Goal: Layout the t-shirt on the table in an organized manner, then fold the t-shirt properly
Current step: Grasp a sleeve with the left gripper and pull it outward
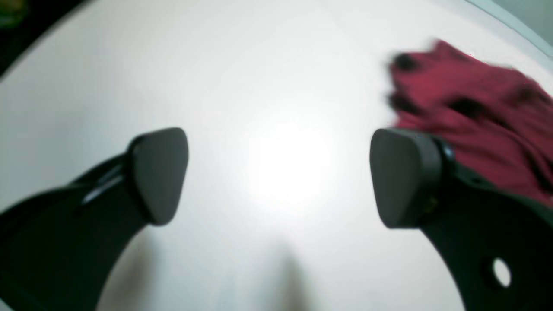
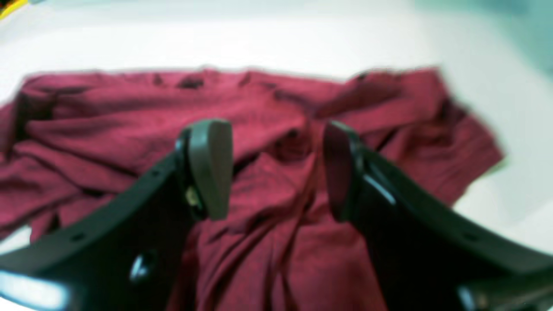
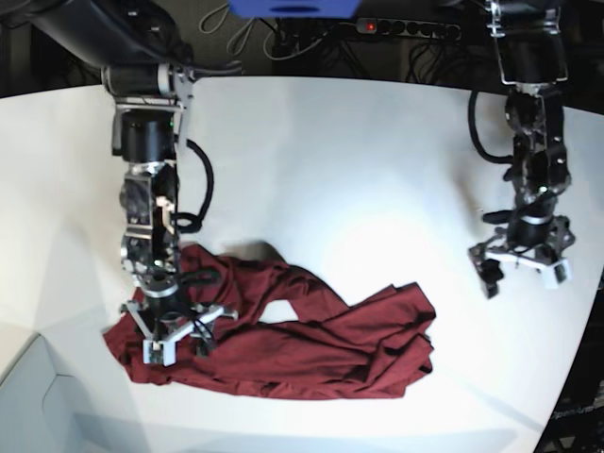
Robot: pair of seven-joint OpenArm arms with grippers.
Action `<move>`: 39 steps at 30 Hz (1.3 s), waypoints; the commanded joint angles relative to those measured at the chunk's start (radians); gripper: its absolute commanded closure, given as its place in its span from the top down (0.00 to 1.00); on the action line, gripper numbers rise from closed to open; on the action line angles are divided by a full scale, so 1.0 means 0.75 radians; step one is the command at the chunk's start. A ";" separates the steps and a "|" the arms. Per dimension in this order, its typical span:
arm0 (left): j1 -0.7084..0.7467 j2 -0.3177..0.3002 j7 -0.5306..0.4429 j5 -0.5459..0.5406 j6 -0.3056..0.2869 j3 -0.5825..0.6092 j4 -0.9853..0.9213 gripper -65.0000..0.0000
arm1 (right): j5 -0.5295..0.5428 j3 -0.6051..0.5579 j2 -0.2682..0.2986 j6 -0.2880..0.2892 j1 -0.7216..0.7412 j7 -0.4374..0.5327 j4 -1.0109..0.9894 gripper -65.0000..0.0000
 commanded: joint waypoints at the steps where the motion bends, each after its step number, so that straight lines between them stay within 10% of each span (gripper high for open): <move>1: -0.025 0.005 -0.044 -0.001 -0.004 0.051 0.055 1.00 | 0.005 -0.001 0.003 0.007 -0.004 0.036 0.099 0.52; 13: -0.273 0.402 -0.042 0.008 0.021 0.380 -0.262 1.00 | 0.007 -0.003 0.005 0.009 -0.459 0.034 0.547 0.52; 17: -0.412 0.516 -0.048 0.008 0.207 0.386 -0.559 1.00 | 0.007 -0.003 0.005 0.009 -0.581 0.034 0.613 0.52; 29: -0.613 0.588 -0.144 0.005 0.403 0.388 -1.003 1.00 | 0.007 0.005 0.007 0.009 -0.759 0.034 0.723 0.52; 35: -0.606 0.578 -0.142 0.008 0.403 0.388 -1.097 0.38 | 0.007 0.005 0.007 0.009 -0.772 0.034 0.756 0.52; 39: -0.582 0.565 -0.066 0.008 0.407 0.388 -1.105 0.31 | 0.007 0.005 0.007 0.009 -0.772 0.034 0.756 0.52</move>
